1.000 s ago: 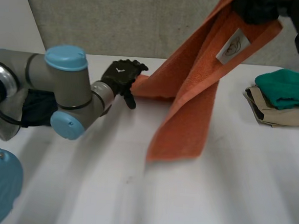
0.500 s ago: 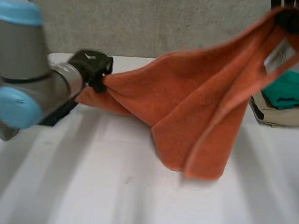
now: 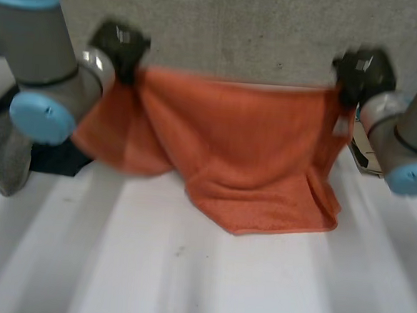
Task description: Fold the laundry.
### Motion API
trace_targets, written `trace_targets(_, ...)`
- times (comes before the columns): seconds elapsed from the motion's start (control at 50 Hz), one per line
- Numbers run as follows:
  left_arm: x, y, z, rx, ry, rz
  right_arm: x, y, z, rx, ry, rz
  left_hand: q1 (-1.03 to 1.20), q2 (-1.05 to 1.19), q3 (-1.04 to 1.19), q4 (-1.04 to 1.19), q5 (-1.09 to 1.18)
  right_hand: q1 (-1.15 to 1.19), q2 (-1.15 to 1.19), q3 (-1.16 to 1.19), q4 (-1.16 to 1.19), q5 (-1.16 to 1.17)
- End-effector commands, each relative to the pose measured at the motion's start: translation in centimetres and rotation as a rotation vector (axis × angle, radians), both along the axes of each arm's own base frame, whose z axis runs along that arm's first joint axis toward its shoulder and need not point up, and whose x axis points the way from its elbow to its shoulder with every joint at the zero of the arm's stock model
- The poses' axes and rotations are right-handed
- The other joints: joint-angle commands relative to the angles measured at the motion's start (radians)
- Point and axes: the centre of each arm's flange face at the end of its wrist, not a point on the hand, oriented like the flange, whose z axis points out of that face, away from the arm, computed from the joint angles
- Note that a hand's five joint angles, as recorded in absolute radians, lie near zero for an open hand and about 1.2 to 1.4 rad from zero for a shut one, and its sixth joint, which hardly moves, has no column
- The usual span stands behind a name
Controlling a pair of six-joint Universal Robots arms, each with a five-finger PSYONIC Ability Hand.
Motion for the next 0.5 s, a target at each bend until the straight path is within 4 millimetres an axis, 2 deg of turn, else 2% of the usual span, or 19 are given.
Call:
trace_targets(0.02,-0.2,0.7,12.3,-0.487,0.251,0.007,0.1,-2.7,10.9,-0.499,-0.216,-0.042,0.224,0.199,0.208,0.2,0.238,0.271,0.22,0.204,0.199,0.205)
trace_targets(0.1,0.0,1.6,13.4,-0.518,0.271,0.009,0.1,-2.4,13.1,-0.555,-0.248,-0.02,0.224,0.199,0.208,0.2,0.238,0.271,0.22,0.204,0.199,0.205)
trace_targets(0.18,1.0,1.4,11.6,-0.434,0.242,0.056,0.3,-2.3,12.1,-0.486,-0.23,0.002,0.224,0.199,0.208,0.2,0.238,0.271,0.22,0.204,0.199,0.205)
trace_targets(0.24,1.9,1.4,9.2,-0.345,0.21,0.098,-0.1,-2.0,10.5,-0.397,-0.207,0.011,0.224,0.199,0.208,0.2,0.238,0.271,0.22,0.204,0.199,0.205)
trace_targets(0.38,2.4,2.9,1.3,-0.107,0.121,0.083,-1.2,0.2,4.2,-0.144,-0.18,0.046,0.224,0.199,0.208,0.2,0.238,0.271,0.22,0.204,0.199,0.205)
trace_targets(0.4,2.5,3.5,-0.8,-0.049,0.097,0.07,-1.3,1.0,2.4,-0.078,-0.162,0.058,0.224,0.199,0.208,0.2,0.238,0.271,0.22,0.204,0.199,0.205)
trace_targets(0.46,2.6,4.3,-3.8,0.029,0.066,0.052,-1.9,2.2,-0.8,0.025,-0.133,0.063,0.224,0.199,0.208,0.2,0.238,0.271,0.22,0.204,0.199,0.205)
trace_targets(0.48,2.7,4.9,-5.7,0.076,0.041,0.04,-2.2,3.1,-2.8,0.088,-0.112,0.065,0.224,0.199,0.208,0.2,0.238,0.271,0.22,0.204,0.199,0.205)
trace_targets(0.5,2.7,5.1,-6.6,0.094,0.032,0.035,-2.4,3.5,-3.9,0.121,-0.1,0.067,0.224,0.199,0.208,0.2,0.238,0.271,0.22,0.204,0.199,0.205)
